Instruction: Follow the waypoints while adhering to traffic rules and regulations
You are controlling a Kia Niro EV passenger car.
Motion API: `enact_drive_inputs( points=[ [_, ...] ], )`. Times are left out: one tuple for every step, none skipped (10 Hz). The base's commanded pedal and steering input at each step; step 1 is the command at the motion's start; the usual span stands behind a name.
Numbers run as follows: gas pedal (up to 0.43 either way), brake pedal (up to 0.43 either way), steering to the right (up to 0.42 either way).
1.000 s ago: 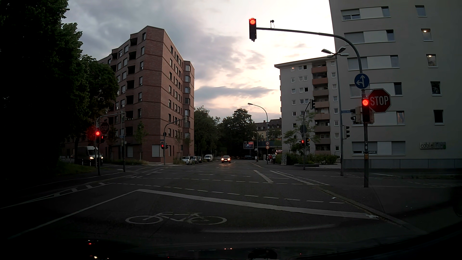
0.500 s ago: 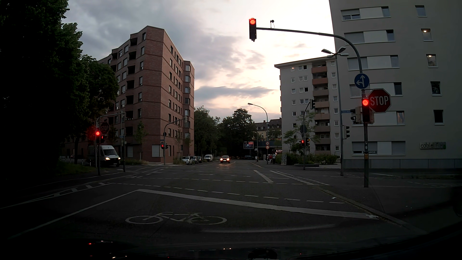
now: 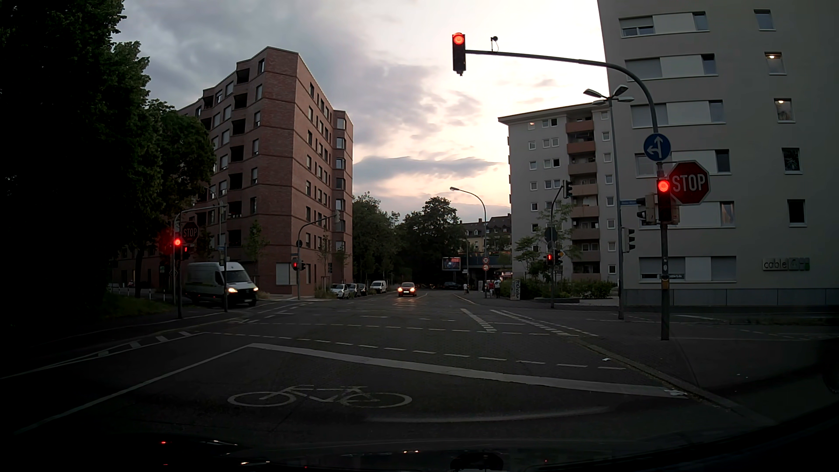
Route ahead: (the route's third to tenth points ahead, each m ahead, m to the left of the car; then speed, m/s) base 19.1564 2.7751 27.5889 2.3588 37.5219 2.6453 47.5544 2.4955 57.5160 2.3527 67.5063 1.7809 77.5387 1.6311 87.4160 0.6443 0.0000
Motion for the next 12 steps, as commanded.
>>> enact_drive_inputs(
  points=[
    [0.000, 0.171, -0.016],
    [0.000, 0.171, -0.016],
    [0.000, 0.171, -0.016],
    [0.000, 0.171, -0.016],
    [0.000, 0.171, -0.016],
    [0.000, 0.171, -0.016],
    [0.000, 0.171, -0.016],
    [0.000, 0.171, -0.016],
    [0.000, 0.171, -0.016],
    [0.000, 0.171, -0.016],
    [0.000, 0.171, -0.016],
    [0.000, 0.171, -0.016]
  ],
)
